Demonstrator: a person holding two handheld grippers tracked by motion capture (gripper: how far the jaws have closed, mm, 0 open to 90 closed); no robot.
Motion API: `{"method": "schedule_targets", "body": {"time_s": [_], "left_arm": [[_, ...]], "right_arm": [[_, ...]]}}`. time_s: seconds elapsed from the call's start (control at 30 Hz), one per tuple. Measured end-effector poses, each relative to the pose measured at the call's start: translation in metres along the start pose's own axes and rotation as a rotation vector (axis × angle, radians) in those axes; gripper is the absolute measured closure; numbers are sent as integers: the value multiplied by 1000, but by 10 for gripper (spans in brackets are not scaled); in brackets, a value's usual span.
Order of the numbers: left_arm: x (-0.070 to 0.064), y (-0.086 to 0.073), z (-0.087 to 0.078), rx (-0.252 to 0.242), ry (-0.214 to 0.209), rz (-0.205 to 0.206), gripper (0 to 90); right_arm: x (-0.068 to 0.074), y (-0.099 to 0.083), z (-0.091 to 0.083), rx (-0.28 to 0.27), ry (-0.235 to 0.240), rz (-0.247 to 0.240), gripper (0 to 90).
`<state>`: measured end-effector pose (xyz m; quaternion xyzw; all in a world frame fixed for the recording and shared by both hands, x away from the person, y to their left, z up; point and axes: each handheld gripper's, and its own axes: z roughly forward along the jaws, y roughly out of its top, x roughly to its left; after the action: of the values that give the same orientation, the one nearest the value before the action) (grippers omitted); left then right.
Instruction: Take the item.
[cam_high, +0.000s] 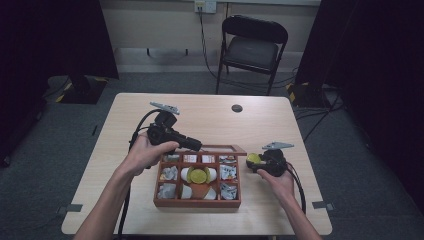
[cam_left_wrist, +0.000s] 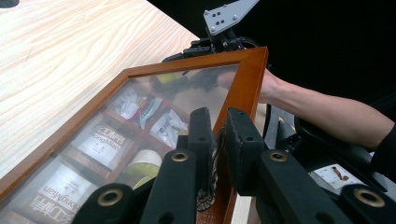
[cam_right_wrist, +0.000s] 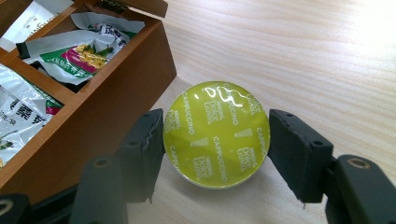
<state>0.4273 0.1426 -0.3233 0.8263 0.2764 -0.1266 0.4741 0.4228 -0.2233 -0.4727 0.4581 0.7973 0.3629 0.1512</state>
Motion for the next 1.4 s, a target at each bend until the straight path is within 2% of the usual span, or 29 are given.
{"method": "schedule_targets", "body": {"time_s": [0.17,0.23,0.5,0.67,0.87,1.07,1.4], "left_arm": [[0,0,0,0,1,0,810],[0,0,0,5,2,-1,810],[-1,0,0,6,2,-2,810],[-1,-1,0,5,2,1,810],[-2,-1,1,7,4,5,810],[-3,-1,1,20,7,21,810],[-4,-3,3,24,4,28,810]], "right_arm": [[0,0,-1,-3,11,-1,365],[0,0,-2,-10,12,1,330],[4,1,-16,-39,-6,9,205],[4,-4,-29,-61,-29,8,177],[0,-21,-42,-44,-31,20,165],[-4,-34,-52,-29,-61,31,156],[-10,-57,-49,56,-76,39,148]]}}
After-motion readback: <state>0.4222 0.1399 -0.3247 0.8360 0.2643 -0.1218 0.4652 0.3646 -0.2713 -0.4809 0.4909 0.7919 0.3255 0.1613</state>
